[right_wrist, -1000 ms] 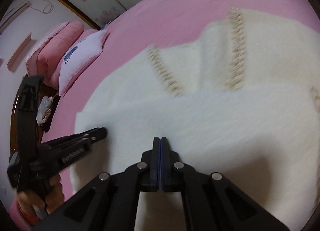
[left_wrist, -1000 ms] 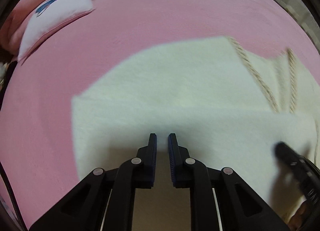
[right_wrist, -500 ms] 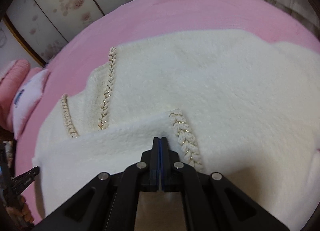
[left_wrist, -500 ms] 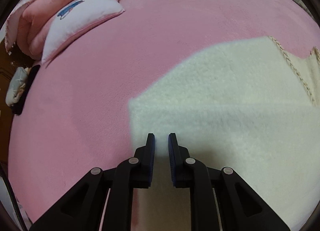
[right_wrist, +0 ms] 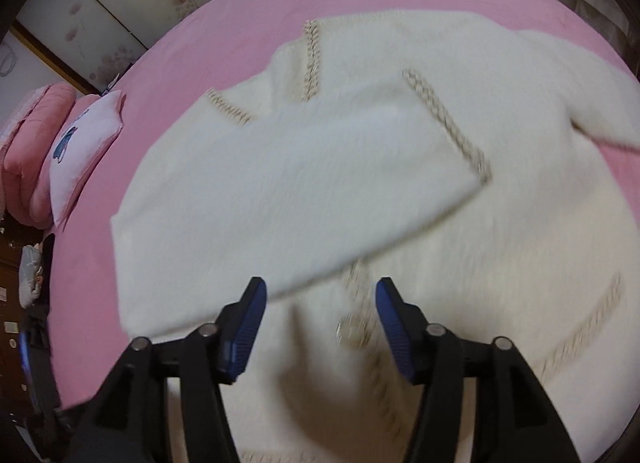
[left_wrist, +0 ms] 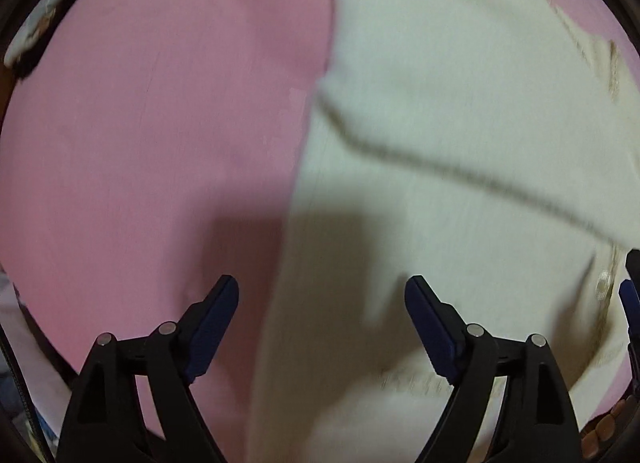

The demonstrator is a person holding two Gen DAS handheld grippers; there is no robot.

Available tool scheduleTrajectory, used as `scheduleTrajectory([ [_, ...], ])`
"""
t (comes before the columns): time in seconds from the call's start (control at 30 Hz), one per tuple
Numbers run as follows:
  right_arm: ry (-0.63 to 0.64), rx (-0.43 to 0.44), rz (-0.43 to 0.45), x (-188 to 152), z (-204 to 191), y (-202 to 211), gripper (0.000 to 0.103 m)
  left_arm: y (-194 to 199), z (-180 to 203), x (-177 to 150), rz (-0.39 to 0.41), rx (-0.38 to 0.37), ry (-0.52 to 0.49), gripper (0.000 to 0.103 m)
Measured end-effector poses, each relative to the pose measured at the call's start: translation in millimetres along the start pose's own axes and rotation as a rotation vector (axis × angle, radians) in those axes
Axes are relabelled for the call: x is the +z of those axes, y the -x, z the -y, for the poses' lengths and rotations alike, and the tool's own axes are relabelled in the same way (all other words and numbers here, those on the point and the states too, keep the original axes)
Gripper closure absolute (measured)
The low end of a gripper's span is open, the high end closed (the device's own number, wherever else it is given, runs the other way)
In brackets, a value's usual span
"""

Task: Fold large clothes
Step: 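Grasp the other sleeve cuff with the right gripper and lift it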

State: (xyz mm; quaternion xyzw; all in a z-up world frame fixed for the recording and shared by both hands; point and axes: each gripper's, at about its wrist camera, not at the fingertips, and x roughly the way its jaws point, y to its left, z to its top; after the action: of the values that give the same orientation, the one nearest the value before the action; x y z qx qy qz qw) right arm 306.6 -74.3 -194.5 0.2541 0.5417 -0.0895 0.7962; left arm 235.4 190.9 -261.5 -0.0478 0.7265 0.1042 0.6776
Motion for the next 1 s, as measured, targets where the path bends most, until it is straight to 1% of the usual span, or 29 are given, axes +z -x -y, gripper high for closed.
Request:
scheduleTrajectory([
  [0.03, -0.006, 0.011, -0.005, -8.3, -0.4, 2.3, 0.044, -2.5, -0.6, -9.7, -0.017, 0.001, -0.007, 0.019],
  [0.1, -0.026, 0.032, -0.022, -21.2, -6.3, -0.4, 0.038, -6.0, 2.2, -25.0, -0.039, 0.014, -0.03, 0.019],
  [0.13, -0.041, 0.047, -0.037, -25.6, -3.6, -1.6, 0.038, -6.6, 4.6, -29.3, -0.041, 0.021, -0.041, 0.019],
  [0.2, -0.074, 0.107, -0.052, -35.2, 5.4, -5.9, 0.038, -4.7, 15.1, -38.1, -0.03, 0.052, -0.07, 0.018],
  [0.27, -0.099, 0.162, -0.01, -40.6, 17.3, -0.9, 0.038, -0.1, 31.0, -47.0, -0.012, 0.089, -0.092, 0.018],
  [0.3, -0.106, 0.184, 0.002, -41.5, 21.6, 2.3, 0.038, 3.8, 40.8, -50.7, -0.001, 0.102, -0.101, 0.018],
  [0.37, -0.106, 0.241, 0.009, -40.3, 32.0, 8.9, 0.037, 13.6, 65.7, -61.5, 0.027, 0.105, -0.106, 0.018],
  [0.4, -0.099, 0.255, 0.01, -39.1, 37.8, 13.4, 0.037, 18.6, 79.5, -66.3, 0.041, 0.106, -0.108, 0.018],
  [0.47, -0.097, 0.255, 0.014, -34.7, 56.3, 24.5, 0.037, 27.1, 111.5, -76.5, 0.061, 0.122, -0.117, 0.018],
  [0.53, -0.116, 0.265, -0.001, -27.4, 82.2, 32.0, 0.037, 34.2, 149.4, -87.7, 0.067, 0.126, -0.137, 0.018],
  [0.6, -0.168, 0.257, -0.013, -19.4, 123.8, 41.8, 0.037, 40.2, 186.4, -98.3, 0.064, 0.125, -0.148, 0.018],
  [0.63, -0.194, 0.25, -0.014, -16.5, 141.5, 45.7, 0.036, 43.9, 207.7, -104.4, 0.062, 0.115, -0.153, 0.017],
  [0.67, -0.236, 0.235, -0.015, -11.5, 170.2, 52.4, 0.036, 46.9, 226.1, -109.6, 0.059, 0.099, -0.159, 0.017],
  [0.73, -0.293, 0.2, -0.021, -3.3, 215.4, 62.0, 0.035, 53.6, 267.8, -117.3, 0.054, 0.072, -0.186, 0.017],
  [0.77, -0.321, 0.183, -0.021, 1.6, 240.7, 67.3, 0.035, 56.1, 293.6, -123.4, 0.054, 0.066, -0.206, 0.017],
  [0.9, -0.436, 0.102, 0.02, 20.8, 341.0, 94.3, 0.034, 69.2, 375.6, -151.9, 0.071, 0.045, -0.299, 0.017],
  [0.97, -0.488, 0.053, 0.038, 31.5, 386.9, 107.6, 0.034, 72.0, 416.2, -149.3, 0.069, 0.043, -0.352, 0.015],
  [1.0, -0.516, 0.024, 0.043, 38.0, 410.4, 113.8, 0.034, 70.9, 436.9, -155.1, 0.064, 0.05, -0.388, 0.015],
])
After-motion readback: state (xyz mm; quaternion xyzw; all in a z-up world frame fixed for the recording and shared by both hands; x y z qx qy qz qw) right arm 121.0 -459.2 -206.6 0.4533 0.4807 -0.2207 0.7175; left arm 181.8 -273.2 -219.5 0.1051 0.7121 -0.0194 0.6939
